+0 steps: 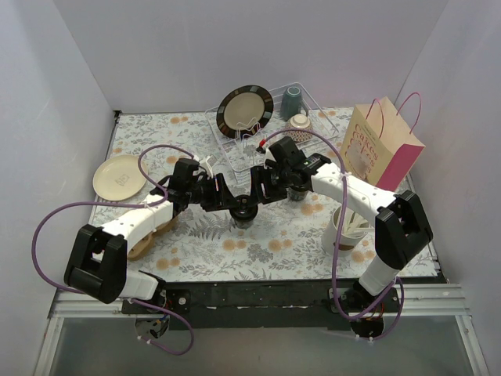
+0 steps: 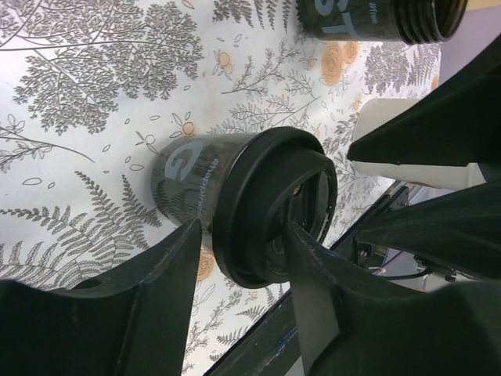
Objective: Pack the takeout coffee
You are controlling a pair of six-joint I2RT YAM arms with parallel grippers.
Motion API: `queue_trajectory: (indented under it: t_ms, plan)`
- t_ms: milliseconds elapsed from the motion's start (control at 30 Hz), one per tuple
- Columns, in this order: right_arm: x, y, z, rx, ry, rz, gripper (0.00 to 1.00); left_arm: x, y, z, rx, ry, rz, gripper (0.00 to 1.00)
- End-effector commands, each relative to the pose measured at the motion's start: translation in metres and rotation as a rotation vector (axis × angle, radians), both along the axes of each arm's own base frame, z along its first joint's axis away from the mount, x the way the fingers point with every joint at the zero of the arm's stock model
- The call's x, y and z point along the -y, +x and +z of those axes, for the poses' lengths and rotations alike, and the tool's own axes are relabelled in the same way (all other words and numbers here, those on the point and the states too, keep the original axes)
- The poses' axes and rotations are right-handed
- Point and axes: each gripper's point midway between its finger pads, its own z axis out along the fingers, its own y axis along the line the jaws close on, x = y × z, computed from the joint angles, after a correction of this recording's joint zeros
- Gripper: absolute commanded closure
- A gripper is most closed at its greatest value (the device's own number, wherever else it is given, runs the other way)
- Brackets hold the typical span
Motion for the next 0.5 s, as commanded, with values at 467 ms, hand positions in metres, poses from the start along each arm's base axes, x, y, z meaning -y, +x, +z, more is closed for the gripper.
queue_trajectory:
  t_ms: [467]
  plan:
    - [-0.007, -0.002, -0.021, -0.008, 0.024, 0.028, 0.38, -0.009, -0.02, -0.027, -0.043, 0.048, -0.025, 0.65]
